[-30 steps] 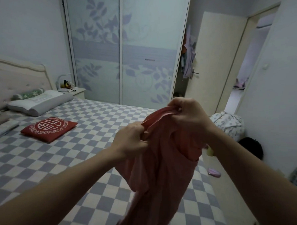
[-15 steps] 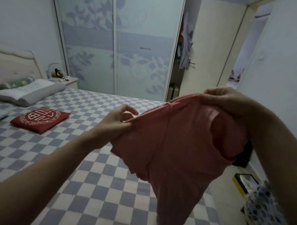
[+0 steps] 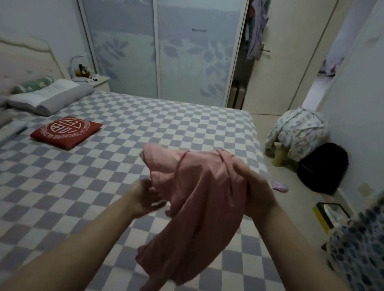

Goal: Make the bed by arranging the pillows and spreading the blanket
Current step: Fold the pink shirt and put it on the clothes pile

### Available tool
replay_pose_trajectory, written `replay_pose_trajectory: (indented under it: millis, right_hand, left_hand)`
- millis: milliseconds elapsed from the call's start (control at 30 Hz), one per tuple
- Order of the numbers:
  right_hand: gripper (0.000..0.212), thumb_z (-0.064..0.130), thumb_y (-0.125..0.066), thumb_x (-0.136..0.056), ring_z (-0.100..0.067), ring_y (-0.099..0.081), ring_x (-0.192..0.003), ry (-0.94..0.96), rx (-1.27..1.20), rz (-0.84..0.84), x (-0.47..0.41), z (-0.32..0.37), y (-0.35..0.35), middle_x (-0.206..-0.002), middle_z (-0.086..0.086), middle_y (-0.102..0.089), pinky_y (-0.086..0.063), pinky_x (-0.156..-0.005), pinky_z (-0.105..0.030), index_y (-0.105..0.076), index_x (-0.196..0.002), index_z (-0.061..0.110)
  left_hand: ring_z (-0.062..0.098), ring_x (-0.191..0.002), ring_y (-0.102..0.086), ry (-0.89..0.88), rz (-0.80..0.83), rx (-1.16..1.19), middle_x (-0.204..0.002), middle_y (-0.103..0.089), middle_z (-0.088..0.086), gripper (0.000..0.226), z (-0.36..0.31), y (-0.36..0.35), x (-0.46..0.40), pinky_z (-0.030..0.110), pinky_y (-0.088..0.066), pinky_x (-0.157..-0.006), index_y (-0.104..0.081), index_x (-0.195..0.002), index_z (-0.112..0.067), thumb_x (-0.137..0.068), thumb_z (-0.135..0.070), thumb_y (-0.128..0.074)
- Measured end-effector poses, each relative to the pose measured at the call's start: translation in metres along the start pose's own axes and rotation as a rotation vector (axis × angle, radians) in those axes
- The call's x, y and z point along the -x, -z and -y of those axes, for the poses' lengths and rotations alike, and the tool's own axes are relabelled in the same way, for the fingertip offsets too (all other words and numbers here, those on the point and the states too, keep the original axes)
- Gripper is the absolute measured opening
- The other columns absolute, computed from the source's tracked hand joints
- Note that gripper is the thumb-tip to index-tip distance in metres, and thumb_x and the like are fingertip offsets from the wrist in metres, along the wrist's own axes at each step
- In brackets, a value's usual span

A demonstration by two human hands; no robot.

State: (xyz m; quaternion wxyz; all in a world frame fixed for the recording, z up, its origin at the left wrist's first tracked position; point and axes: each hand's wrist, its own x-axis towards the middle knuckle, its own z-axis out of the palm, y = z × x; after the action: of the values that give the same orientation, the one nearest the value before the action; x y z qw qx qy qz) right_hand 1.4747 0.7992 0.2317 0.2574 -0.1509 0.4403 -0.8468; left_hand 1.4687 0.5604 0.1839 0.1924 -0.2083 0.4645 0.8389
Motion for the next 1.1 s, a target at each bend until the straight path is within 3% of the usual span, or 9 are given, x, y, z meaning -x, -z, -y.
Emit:
replay_pose_trajectory:
  millis: [100, 167, 300, 433, 667, 800, 900, 1000, 1100]
  right_hand:
    - [0.062, 0.012, -0.072, -0.069, -0.024, -0.068, -0.095, -0.054, 0.089, -0.111, -0.017, 0.004, -0.001, -0.109, -0.014, -0.068, -0.057, -0.078, -0.034, -0.053, -0.128, 0.011]
    - [0.057, 0.005, -0.059, -0.072, -0.022, -0.069, -0.091, -0.094, 0.149, -0.149, -0.022, 0.005, -0.003, -0.104, -0.014, -0.069, -0.058, -0.078, -0.033, -0.05, -0.128, 0.01]
    - [0.052, 0.014, -0.064, -0.073, -0.022, -0.068, -0.095, -0.088, 0.138, -0.224, -0.023, 0.009, 0.007, -0.109, -0.011, -0.069, -0.058, -0.075, -0.032, -0.056, -0.124, 0.014]
    - [0.039, 0.014, -0.069, -0.077, -0.023, -0.068, -0.097, -0.206, 0.352, -0.338, -0.016, 0.011, 0.013, -0.109, -0.013, -0.07, -0.057, -0.08, -0.032, -0.063, -0.115, 0.006]
    - [0.016, 0.012, -0.063, -0.082, -0.02, -0.067, -0.096, -0.186, 0.561, -0.369, -0.008, 0.021, 0.012, -0.098, -0.008, -0.071, -0.053, -0.087, -0.034, -0.067, -0.097, 0.012]
    - [0.018, 0.003, -0.059, -0.084, -0.024, -0.063, -0.093, -0.042, 0.523, -0.523, -0.011, 0.02, 0.024, -0.094, -0.01, -0.07, -0.051, -0.082, -0.032, -0.067, -0.099, 0.009]
    - [0.03, 0.015, -0.062, -0.087, -0.025, -0.063, -0.101, -0.112, 0.828, -0.674, -0.016, 0.016, 0.032, -0.106, -0.011, -0.067, -0.051, -0.091, -0.038, -0.062, -0.116, 0.006]
    - [0.033, 0.018, -0.062, -0.088, -0.019, -0.062, -0.091, -0.024, 0.726, -0.873, -0.025, 0.014, 0.04, -0.1, -0.007, -0.063, -0.052, -0.079, -0.035, -0.057, -0.12, 0.01]
    - [0.011, 0.01, -0.062, -0.087, -0.013, -0.057, -0.076, -0.083, 0.683, -0.756, -0.029, 0.019, 0.041, -0.084, -0.002, -0.062, -0.047, -0.07, -0.027, -0.064, -0.097, 0.014]
  left_hand:
    - [0.013, -0.057, -0.057, 0.11, 0.185, -0.263, -0.058, -0.06, 0.001, 0.009, 0.053, 0.008, 0.006, 0.027, -0.044, -0.06, -0.061, -0.077, -0.012, -0.068, -0.01, -0.057]
    - [0.015, -0.059, -0.062, 0.014, 0.339, -0.097, -0.066, -0.064, 0.005, 0.037, 0.045, -0.003, 0.006, 0.027, -0.051, -0.058, -0.071, -0.078, -0.011, -0.042, -0.003, -0.066]
    - [0.022, -0.087, -0.07, -0.112, 0.475, 0.105, -0.095, -0.072, 0.013, 0.055, 0.012, -0.015, 0.009, 0.031, -0.058, -0.076, -0.071, -0.1, -0.006, -0.046, -0.002, -0.08]
    - [0.024, -0.109, -0.063, -0.321, 0.25, -0.155, -0.116, -0.066, 0.011, 0.06, -0.005, -0.016, 0.004, 0.028, -0.056, -0.083, -0.052, -0.127, -0.009, -0.069, -0.003, -0.067]
    - [0.011, -0.077, -0.068, -0.197, 0.285, -0.232, -0.084, -0.07, 0.002, 0.019, -0.015, -0.039, 0.013, 0.029, -0.049, -0.073, -0.073, -0.085, -0.013, -0.069, -0.025, -0.072]
    - [0.018, -0.116, -0.052, -0.497, 0.008, -0.431, -0.131, -0.051, 0.006, 0.093, -0.039, -0.042, 0.007, 0.035, -0.047, -0.092, -0.036, -0.139, -0.018, -0.056, -0.022, -0.08]
    - [0.02, -0.133, -0.035, -0.617, -0.144, -0.574, -0.149, -0.03, 0.001, 0.099, -0.051, -0.041, 0.001, 0.033, -0.037, -0.106, -0.016, -0.147, -0.021, -0.07, -0.011, -0.078]
    - [0.025, -0.126, -0.044, -0.612, -0.288, -0.642, -0.139, -0.038, 0.007, 0.081, -0.055, -0.041, -0.005, 0.029, -0.043, -0.091, -0.021, -0.143, -0.017, -0.079, -0.008, -0.07]
    - [0.022, -0.092, -0.059, -0.451, -0.337, -0.66, -0.118, -0.046, 0.01, 0.071, -0.053, -0.043, -0.019, 0.032, -0.053, -0.079, -0.022, -0.143, -0.025, -0.087, 0.001, -0.056]
